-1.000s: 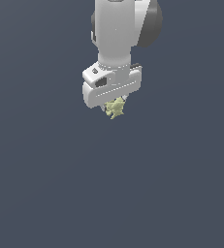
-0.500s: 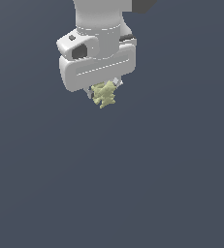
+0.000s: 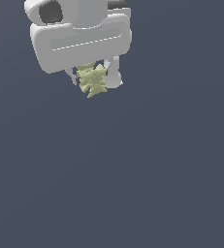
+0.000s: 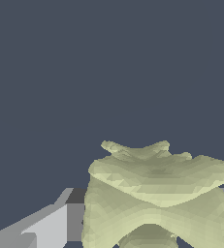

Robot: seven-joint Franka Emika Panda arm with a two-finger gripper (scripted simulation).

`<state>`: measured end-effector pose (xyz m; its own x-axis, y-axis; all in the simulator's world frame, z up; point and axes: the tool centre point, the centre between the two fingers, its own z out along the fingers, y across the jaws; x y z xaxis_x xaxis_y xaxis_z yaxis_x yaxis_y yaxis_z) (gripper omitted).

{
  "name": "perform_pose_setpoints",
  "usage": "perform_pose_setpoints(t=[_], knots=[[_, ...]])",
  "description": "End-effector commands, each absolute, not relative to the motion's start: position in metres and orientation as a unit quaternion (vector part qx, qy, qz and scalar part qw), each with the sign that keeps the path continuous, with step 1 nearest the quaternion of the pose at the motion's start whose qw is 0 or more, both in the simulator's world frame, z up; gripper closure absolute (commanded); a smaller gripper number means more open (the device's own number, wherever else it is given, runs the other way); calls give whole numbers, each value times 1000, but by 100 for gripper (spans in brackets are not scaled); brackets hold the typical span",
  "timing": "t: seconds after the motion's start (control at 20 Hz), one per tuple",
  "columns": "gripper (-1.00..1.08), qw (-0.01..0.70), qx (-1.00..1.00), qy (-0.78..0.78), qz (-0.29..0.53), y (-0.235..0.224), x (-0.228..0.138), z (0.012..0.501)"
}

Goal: Pick up the object and move it to a goal position.

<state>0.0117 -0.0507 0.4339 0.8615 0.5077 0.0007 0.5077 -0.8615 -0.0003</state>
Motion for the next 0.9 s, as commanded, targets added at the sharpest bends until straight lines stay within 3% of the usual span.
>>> perform_pose_setpoints(t=[0.0, 0.85], knots=[[108, 0, -965, -263, 0, -55, 16, 446], [108, 0, -965, -263, 0, -67, 29, 475]])
